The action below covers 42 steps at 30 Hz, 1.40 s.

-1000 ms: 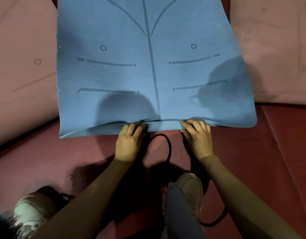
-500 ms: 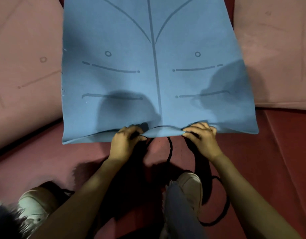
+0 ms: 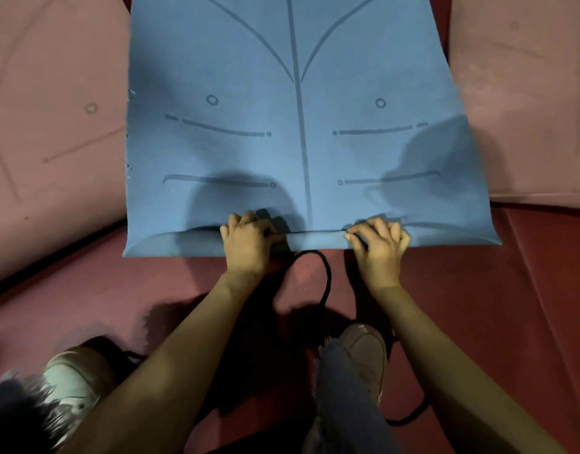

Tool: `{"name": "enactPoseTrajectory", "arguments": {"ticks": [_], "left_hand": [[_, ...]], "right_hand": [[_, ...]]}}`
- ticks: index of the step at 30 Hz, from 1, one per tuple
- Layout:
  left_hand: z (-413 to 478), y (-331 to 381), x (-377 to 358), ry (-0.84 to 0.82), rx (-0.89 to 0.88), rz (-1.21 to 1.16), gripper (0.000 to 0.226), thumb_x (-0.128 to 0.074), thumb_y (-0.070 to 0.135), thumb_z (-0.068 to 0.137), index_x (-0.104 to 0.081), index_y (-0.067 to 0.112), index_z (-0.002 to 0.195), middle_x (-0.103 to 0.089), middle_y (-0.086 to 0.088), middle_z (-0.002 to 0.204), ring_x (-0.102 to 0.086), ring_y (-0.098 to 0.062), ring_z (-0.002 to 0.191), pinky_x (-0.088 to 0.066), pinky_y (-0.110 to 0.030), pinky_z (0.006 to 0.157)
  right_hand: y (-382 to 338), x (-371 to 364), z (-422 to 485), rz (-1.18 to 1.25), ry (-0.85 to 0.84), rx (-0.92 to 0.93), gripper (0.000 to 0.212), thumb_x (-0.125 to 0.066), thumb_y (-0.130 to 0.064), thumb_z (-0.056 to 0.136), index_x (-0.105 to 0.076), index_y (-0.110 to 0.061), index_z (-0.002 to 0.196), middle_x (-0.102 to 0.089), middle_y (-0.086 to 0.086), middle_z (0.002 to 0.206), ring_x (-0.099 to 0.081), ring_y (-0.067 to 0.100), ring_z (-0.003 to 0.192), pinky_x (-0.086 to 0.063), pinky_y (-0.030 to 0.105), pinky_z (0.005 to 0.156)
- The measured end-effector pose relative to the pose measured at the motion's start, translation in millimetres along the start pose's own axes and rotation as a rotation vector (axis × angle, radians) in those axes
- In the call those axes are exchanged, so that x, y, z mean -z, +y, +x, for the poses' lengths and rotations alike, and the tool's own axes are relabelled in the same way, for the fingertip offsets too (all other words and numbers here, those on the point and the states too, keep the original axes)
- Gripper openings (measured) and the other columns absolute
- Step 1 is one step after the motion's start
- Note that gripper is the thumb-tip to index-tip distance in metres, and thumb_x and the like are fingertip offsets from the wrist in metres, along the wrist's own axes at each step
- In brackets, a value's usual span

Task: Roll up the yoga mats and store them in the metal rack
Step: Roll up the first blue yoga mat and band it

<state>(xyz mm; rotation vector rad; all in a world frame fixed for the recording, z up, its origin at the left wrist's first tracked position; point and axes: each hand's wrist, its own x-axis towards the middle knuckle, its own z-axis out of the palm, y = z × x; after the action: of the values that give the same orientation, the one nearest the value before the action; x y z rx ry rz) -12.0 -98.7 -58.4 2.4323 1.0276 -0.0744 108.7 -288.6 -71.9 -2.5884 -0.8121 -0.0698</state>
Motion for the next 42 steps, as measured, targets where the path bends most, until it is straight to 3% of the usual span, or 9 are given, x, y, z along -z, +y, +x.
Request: {"name": "enactPoseTrajectory", "arguments": {"ticks": [3, 6, 9, 14, 20, 29, 34, 37, 42], "left_hand": [[-4.1, 1.1, -0.2, 0.055, -0.126, 0.021, 0.017, -0.062, 0.027, 0.085, -0.073, 0.014, 0.082, -0.061, -0.005, 0.09, -0.051, -0.032, 0.09, -0.018, -0.031, 0.071], [-14.3, -11.9, -7.4, 0.146, -0.295, -0.03, 0.027, -0.05, 0.028, 0.083, -0.069, 0.013, 0.072, -0.06, -0.003, 0.074, -0.049, -0.023, 0.073, -0.017, -0.03, 0.064], [-13.7, -23.9, -11.3, 0.17, -0.411, -0.123, 0.029, -0.051, 0.029, 0.086, -0.069, 0.01, 0.076, -0.063, -0.004, 0.077, -0.041, -0.017, 0.076, -0.025, -0.03, 0.067], [-11.8, -48.4, -13.0, 0.126, -0.637, -0.095, 0.039, -0.059, 0.041, 0.086, -0.071, 0.007, 0.1, -0.064, -0.008, 0.096, -0.049, -0.022, 0.087, -0.037, -0.033, 0.071], [-3.1, -41.2, -7.4, 0.121, -0.583, -0.082, 0.039, -0.056, 0.04, 0.084, -0.073, 0.009, 0.099, -0.066, -0.007, 0.092, -0.044, -0.018, 0.087, -0.031, -0.029, 0.072], [6.3, -31.8, -8.0, 0.346, -0.563, 0.106, 0.023, -0.053, 0.033, 0.088, -0.066, 0.014, 0.083, -0.06, -0.004, 0.079, -0.045, -0.023, 0.073, -0.029, -0.032, 0.066], [26.4, -43.9, -5.8, 0.309, -0.722, 0.106, 0.032, -0.052, 0.037, 0.091, -0.065, 0.013, 0.076, -0.058, -0.005, 0.074, -0.042, -0.02, 0.075, -0.031, -0.032, 0.066], [27.8, -47.4, -5.6, 0.289, -0.731, 0.102, 0.035, -0.053, 0.04, 0.092, -0.068, 0.011, 0.079, -0.059, -0.008, 0.082, -0.044, -0.022, 0.077, -0.035, -0.034, 0.067], [27.4, -50.1, -6.7, 0.265, -0.75, 0.098, 0.049, -0.057, 0.058, 0.08, -0.068, 0.011, 0.09, -0.059, -0.007, 0.087, -0.043, -0.022, 0.081, -0.032, -0.033, 0.068]], "right_hand": [[0.2, -8.6, -5.7, -0.108, 0.083, 0.089, 0.014, -0.059, -0.028, 0.087, -0.071, -0.02, 0.085, -0.063, -0.001, 0.089, -0.043, 0.02, 0.086, -0.028, 0.038, 0.089], [9.3, -6.9, -5.4, -0.124, 0.065, 0.167, 0.02, -0.056, -0.032, 0.09, -0.072, -0.02, 0.091, -0.066, -0.001, 0.094, -0.045, 0.02, 0.09, -0.033, 0.041, 0.091], [26.0, -2.0, -8.0, -0.048, -0.061, 0.254, 0.033, -0.06, -0.046, 0.082, -0.071, -0.022, 0.102, -0.064, 0.0, 0.103, -0.044, 0.021, 0.095, -0.034, 0.04, 0.088], [30.9, -0.7, -4.9, 0.007, -0.101, 0.22, 0.033, -0.055, -0.042, 0.085, -0.072, -0.022, 0.104, -0.06, 0.007, 0.106, -0.04, 0.023, 0.095, -0.031, 0.034, 0.086], [31.7, 1.3, 8.6, 0.073, -0.162, 0.204, 0.043, -0.045, -0.053, 0.088, -0.072, -0.023, 0.104, -0.043, -0.002, 0.103, -0.036, 0.019, 0.093, -0.026, 0.03, 0.086], [32.9, 8.4, 53.8, 0.156, -0.382, 0.14, 0.05, -0.045, -0.06, 0.077, -0.066, -0.027, 0.108, -0.059, -0.01, 0.1, -0.048, 0.015, 0.101, -0.03, 0.023, 0.086], [25.6, -4.1, 33.8, 0.029, -0.088, 0.187, 0.032, -0.054, -0.044, 0.083, -0.068, -0.016, 0.085, -0.051, 0.001, 0.099, -0.042, 0.022, 0.093, -0.036, 0.035, 0.084], [15.8, -11.2, 14.8, -0.108, 0.072, 0.158, 0.026, -0.055, -0.035, 0.09, -0.068, -0.013, 0.086, -0.052, 0.008, 0.098, -0.044, 0.026, 0.091, -0.041, 0.04, 0.083], [33.3, -2.2, 11.1, -0.013, -0.065, 0.287, 0.039, -0.064, -0.038, 0.084, -0.067, -0.007, 0.107, -0.056, 0.015, 0.103, -0.048, 0.031, 0.102, -0.042, 0.045, 0.097]]}}
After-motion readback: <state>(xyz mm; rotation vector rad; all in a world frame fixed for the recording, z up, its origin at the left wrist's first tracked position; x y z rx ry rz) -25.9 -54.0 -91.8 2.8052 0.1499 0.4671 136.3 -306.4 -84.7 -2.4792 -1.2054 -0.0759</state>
